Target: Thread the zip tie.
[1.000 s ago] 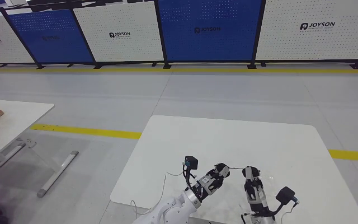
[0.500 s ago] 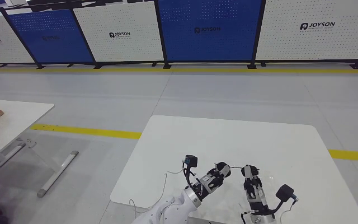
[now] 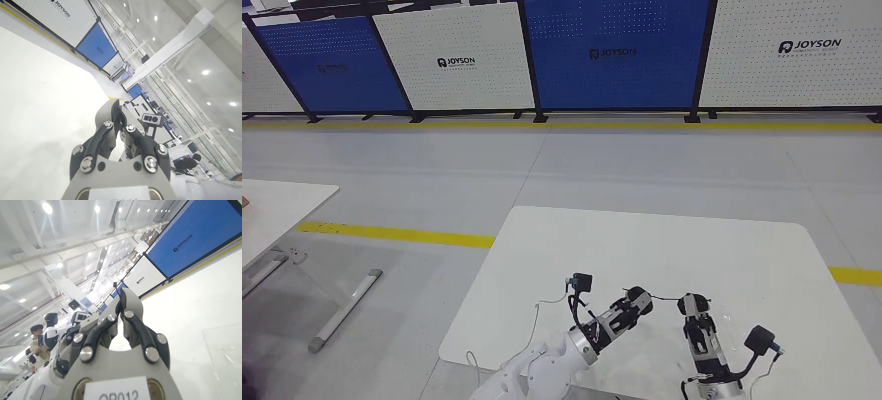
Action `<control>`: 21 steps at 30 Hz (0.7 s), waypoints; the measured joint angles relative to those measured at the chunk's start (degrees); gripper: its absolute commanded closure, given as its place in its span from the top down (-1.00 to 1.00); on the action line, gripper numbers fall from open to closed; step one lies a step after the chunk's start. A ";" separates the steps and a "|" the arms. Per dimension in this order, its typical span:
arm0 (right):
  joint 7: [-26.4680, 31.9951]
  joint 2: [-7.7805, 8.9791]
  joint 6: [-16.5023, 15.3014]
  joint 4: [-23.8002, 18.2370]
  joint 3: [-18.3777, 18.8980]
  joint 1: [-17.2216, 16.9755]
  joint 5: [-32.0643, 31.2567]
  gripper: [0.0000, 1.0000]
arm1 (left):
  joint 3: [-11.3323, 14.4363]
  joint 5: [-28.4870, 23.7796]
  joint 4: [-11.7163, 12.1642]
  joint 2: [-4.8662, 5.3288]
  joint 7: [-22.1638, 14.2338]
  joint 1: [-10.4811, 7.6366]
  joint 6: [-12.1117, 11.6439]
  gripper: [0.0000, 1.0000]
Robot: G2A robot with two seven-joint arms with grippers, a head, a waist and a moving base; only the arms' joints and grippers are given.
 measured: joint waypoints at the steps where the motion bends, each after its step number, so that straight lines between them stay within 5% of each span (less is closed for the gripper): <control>1: 0.04 0.15 0.00 -0.27 0.17 -0.14 0.25 -1.00 | 0.19 0.43 0.27 -0.02 0.61 -0.08 0.00 -1.00; 21: -1.17 0.63 0.00 0.63 -0.51 0.18 -3.24 -1.00 | 1.51 2.64 1.42 -0.23 2.34 -0.66 0.00 -1.00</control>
